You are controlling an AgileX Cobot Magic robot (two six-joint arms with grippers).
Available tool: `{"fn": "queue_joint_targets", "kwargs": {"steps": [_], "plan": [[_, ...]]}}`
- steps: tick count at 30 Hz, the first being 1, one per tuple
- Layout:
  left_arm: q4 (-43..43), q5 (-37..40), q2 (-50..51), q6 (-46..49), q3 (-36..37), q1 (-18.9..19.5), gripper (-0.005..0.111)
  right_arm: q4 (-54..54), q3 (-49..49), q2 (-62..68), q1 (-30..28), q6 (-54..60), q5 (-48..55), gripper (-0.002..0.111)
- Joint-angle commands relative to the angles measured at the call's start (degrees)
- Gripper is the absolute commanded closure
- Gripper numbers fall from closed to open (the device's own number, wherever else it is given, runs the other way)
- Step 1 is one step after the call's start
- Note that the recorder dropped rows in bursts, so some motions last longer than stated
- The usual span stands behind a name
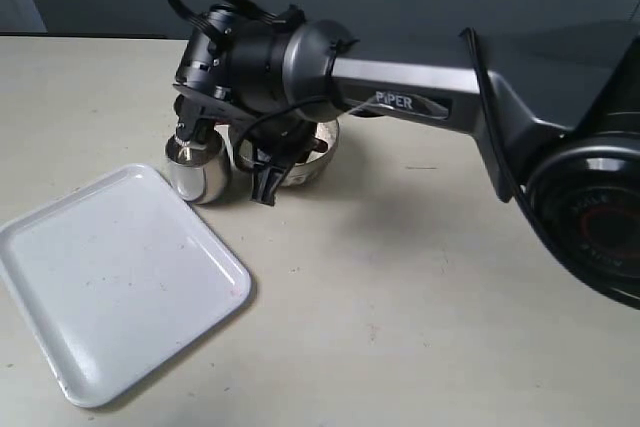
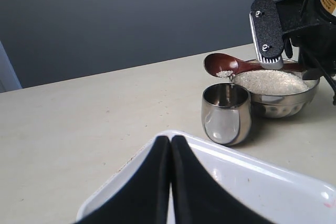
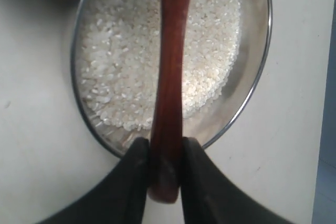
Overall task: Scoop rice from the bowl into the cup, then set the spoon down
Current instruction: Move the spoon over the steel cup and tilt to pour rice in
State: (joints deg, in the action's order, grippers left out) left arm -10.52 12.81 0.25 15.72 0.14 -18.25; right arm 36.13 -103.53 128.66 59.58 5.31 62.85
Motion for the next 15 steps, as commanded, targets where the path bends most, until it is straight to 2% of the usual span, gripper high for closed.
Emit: {"fn": "queue_joint_targets", "kwargs": {"steps": [1, 15], "plan": [[-0.1, -0.9, -0.2, -0.2, -0.1, -0.3, 0.106, 1.7, -0.4, -0.1, 0.0, -0.9, 0.0, 0.109], [-0.1, -0.9, -0.2, -0.2, -0.1, -0.3, 0.106, 3.4, 1.4, -0.1, 1.1, -2.2, -0.2, 0.109]]}}
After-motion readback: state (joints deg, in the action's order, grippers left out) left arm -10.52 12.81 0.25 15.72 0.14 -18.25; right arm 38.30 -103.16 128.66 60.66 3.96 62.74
